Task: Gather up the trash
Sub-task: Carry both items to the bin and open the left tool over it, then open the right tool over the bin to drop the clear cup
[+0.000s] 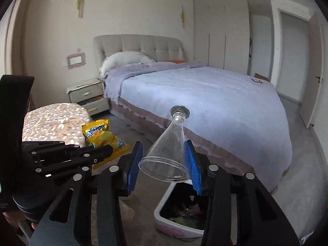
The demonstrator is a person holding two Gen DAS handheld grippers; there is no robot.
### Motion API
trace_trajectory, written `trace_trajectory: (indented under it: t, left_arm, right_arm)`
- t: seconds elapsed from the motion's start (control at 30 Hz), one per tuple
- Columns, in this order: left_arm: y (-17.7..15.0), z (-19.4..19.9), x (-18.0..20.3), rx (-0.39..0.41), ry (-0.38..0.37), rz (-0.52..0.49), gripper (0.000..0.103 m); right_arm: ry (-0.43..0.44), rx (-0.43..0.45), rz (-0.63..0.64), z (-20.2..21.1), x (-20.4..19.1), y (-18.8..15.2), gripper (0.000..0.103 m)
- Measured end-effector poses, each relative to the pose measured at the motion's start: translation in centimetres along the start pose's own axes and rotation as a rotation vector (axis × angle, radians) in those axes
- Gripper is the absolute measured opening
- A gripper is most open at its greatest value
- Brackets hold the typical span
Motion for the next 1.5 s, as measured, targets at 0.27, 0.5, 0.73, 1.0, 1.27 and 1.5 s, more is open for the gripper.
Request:
trace_trajectory:
  t: [0.27,0.5,0.73,1.0,1.27,1.5]
  left_arm:
    - [-1.0,-7.1,4.2,-0.119,-0.072,-0.069,0.002]
    - [-2.5,-13.0,7.2,-0.209,-0.131,-0.105,0.002]
    - [-4.1,-16.8,9.2,-0.288,-0.157,-0.132,0.003]
    - [-5.9,-20.2,11.2,-0.404,-0.163,-0.179,0.051]
    - [-5.1,-19.5,9.5,-0.333,-0.042,-0.162,0.098]
    - [-2.9,-16.8,4.6,-0.236,0.192,-0.075,0.098]
  right_arm:
    - [-0.055,-0.039,-0.027,-2.6,4.2,-2.2,0.044]
    - [-0.082,-0.089,-0.075,-4.5,8.4,-4.7,0.044]
    - [-0.093,-0.151,-0.138,-7.2,10.9,-7.1,0.044]
    - [-0.093,-0.194,-0.185,-8.8,12.7,-8.2,0.044]
    - [-0.111,-0.230,-0.202,-10.4,13.7,-9.2,0.044]
    - [-0.089,-0.244,-0.212,-12.1,13.7,-10.1,0.044]
Point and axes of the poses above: each gripper's, at about its wrist camera, not at the fingertips, and z roughly against the way its jaws point, x to its right, y to its top, the point moved 1 cm from there along -z, roughly the way its jaws point, and after that the axes turned 9 degrees about y, right-handed, at the moved point
